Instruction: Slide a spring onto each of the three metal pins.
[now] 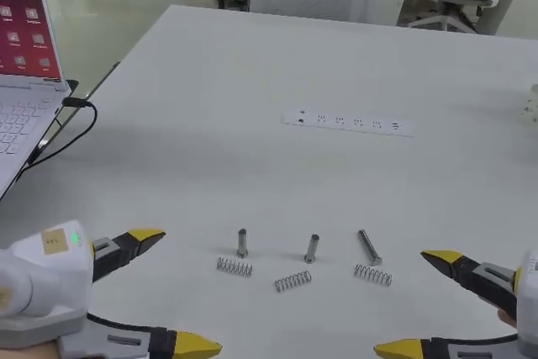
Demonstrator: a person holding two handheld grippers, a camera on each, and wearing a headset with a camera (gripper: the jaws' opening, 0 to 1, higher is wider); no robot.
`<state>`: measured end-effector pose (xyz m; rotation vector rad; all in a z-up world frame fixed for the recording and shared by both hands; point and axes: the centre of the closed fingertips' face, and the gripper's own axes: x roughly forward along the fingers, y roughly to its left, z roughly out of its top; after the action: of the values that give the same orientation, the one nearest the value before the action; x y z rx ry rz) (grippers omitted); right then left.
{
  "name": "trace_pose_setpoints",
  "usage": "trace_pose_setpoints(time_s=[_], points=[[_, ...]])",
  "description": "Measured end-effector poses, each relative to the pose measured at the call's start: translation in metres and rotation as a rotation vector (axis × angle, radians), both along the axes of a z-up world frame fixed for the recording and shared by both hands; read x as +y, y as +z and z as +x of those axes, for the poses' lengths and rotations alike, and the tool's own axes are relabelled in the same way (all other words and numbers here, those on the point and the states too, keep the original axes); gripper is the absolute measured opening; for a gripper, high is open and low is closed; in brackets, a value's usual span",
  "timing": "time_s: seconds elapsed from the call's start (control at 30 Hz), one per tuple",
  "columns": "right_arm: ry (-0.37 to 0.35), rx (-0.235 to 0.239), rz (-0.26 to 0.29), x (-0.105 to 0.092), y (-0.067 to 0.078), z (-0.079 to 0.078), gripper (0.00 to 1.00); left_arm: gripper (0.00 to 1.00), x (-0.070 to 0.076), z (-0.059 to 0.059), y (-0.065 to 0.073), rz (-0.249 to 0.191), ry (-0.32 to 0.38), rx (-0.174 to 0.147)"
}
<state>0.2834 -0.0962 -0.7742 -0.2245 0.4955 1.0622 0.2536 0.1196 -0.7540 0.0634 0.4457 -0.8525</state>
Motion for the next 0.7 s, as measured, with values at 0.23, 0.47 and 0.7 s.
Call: trace_pose_setpoints(time_s=[0.23, 0.47, 0.7], points=[[-0.011, 0.020, 0.022, -0.001, 0.001, -0.006, 0.91, 0.98, 0.008, 0.001, -0.002, -0.037, 0.034, 0.004], [-0.022, 0.014, 0.035, 0.000, 0.005, -0.003, 0.91, 0.98, 0.003, 0.004, 0.001, -0.026, 0.029, -0.006], [-0.017, 0.008, 0.038, 0.002, 0.009, -0.002, 0.90, 0.98, 0.002, 0.004, 0.001, -0.021, 0.026, -0.005]])
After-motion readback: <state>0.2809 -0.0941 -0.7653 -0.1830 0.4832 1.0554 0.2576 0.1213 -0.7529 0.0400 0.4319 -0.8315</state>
